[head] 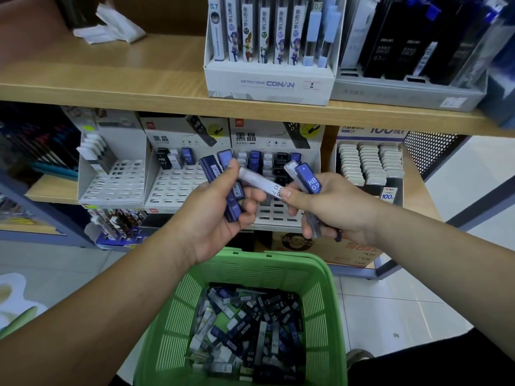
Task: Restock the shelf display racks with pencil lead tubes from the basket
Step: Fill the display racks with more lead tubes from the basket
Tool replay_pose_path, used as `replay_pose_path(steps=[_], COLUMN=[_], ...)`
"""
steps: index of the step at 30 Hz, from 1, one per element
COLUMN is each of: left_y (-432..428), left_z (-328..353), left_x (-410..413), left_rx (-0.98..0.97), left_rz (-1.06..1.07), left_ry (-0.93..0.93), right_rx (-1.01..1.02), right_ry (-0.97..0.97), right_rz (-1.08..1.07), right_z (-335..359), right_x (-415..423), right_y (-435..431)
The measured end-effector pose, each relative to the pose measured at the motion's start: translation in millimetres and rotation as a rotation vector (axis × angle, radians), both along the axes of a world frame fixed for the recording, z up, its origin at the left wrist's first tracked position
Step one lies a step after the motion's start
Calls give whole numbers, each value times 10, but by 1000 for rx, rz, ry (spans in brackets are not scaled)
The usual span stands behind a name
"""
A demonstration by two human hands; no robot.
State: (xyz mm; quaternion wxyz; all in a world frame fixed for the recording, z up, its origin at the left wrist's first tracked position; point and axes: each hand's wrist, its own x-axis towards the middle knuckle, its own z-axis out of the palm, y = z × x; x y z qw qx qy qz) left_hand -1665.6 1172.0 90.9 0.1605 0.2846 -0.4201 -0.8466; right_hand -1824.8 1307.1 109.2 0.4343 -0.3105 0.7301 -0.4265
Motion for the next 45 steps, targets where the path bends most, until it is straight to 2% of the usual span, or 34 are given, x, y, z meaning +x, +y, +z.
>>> replay_pose_path(steps=[4, 8, 12, 14, 18, 22, 29, 34, 40, 45], left_y=[62, 45, 36, 45, 27, -12, -50, -14, -26, -23], left_z=[-10, -43, -80, -110, -133, -100, -112, -106, -145, -136], left_x=[-12, -6, 0, 19, 74, 148, 318, 379, 428, 442], left_rx=[-75, -267, -136, -140, -168, -147, -3, 59, 21, 42], left_rz=[52, 75, 79, 14, -61, -131, -191, -250, -257, -246], left_ry=[24, -94, -151, -220, -320, -343, -243, -164, -154, -136], right_rx=[6, 6, -127, -170, -156, -167, -175, -136, -176, -184], right_ry=[-72, -89, -226, -127, 201, 369, 689, 802, 721, 728], right_rz=[-5, -24, -232, -257, -173, -113, -32, -12, 6, 9], right_z=[-31, -29, -46, -42, 33, 44, -207, -276, -291, -334], right_x=[13, 0, -88, -109, -191, -184, -140, -115, -65, -51], right_y=[-5, -30, -55, -53, -69, -129, -314, -365, -429, -460])
